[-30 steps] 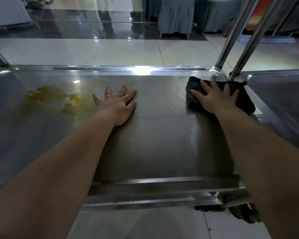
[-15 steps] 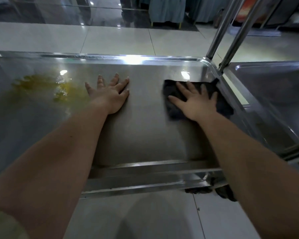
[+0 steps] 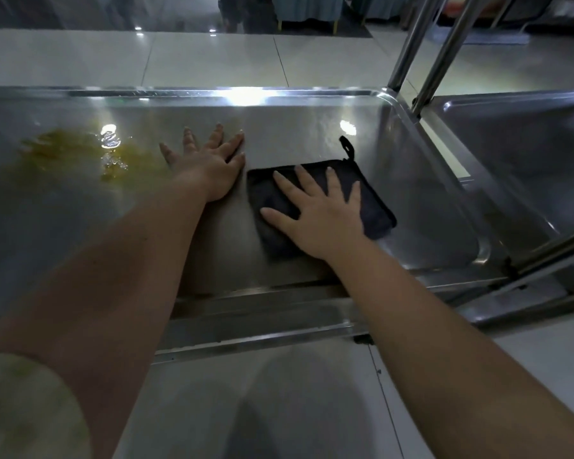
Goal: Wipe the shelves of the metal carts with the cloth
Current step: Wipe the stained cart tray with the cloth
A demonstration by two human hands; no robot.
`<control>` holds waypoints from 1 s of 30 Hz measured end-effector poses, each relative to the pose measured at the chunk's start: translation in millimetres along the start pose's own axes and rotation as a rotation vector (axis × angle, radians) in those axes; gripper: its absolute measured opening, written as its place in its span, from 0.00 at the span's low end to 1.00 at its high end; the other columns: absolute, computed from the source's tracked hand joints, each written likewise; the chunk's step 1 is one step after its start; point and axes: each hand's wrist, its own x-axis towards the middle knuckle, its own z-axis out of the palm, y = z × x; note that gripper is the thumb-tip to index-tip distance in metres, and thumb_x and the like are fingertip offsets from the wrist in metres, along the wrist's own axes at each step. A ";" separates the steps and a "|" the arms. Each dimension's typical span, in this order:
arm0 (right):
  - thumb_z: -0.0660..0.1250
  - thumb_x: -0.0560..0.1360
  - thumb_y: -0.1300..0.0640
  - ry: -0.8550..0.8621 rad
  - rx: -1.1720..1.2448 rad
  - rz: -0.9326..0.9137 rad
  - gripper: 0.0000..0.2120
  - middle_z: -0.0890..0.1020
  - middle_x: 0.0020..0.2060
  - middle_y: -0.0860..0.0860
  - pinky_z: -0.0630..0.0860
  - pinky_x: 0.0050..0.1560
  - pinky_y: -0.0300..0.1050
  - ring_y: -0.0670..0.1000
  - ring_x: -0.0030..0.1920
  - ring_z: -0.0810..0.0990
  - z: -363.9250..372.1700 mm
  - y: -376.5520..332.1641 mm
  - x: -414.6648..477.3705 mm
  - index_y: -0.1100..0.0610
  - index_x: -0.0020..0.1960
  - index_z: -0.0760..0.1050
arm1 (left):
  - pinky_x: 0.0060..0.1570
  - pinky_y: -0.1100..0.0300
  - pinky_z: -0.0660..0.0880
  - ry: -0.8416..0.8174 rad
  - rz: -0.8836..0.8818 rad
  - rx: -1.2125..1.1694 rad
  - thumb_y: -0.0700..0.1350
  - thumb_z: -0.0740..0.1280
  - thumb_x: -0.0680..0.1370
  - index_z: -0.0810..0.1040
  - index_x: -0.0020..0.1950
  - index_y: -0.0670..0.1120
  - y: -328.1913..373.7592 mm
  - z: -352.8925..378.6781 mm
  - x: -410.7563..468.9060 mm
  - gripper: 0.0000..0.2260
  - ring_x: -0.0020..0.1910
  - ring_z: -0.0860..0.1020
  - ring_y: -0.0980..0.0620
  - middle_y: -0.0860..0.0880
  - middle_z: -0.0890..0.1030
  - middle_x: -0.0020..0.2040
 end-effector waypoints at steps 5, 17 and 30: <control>0.41 0.69 0.21 -0.080 0.023 0.320 0.36 0.44 0.79 0.39 0.38 0.72 0.70 0.58 0.78 0.40 -20.5 111.8 -21.9 0.29 0.75 0.41 | 0.66 0.28 0.35 -0.007 -0.005 0.002 0.67 0.42 0.79 0.44 0.75 0.71 0.9 0.1 -2.8 0.24 0.78 0.40 0.41 0.61 0.42 0.79; 0.34 0.68 0.22 -0.119 0.004 0.042 0.36 0.38 0.78 0.40 0.30 0.67 0.72 0.63 0.76 0.34 -5.2 1.9 -18.6 0.30 0.74 0.35 | 0.66 0.28 0.34 0.016 0.010 -0.002 0.62 0.42 0.80 0.44 0.75 0.70 -1.5 1.5 -3.4 0.22 0.78 0.40 0.40 0.59 0.43 0.80; 0.43 0.74 0.26 -0.169 0.050 0.168 0.35 0.41 0.79 0.45 0.32 0.62 0.80 0.64 0.77 0.35 -17.9 -21.1 137.2 0.36 0.78 0.40 | 0.66 0.28 0.36 0.048 -0.001 -0.014 0.63 0.43 0.81 0.45 0.75 0.71 -1.5 5.5 6.0 0.22 0.78 0.41 0.40 0.61 0.44 0.80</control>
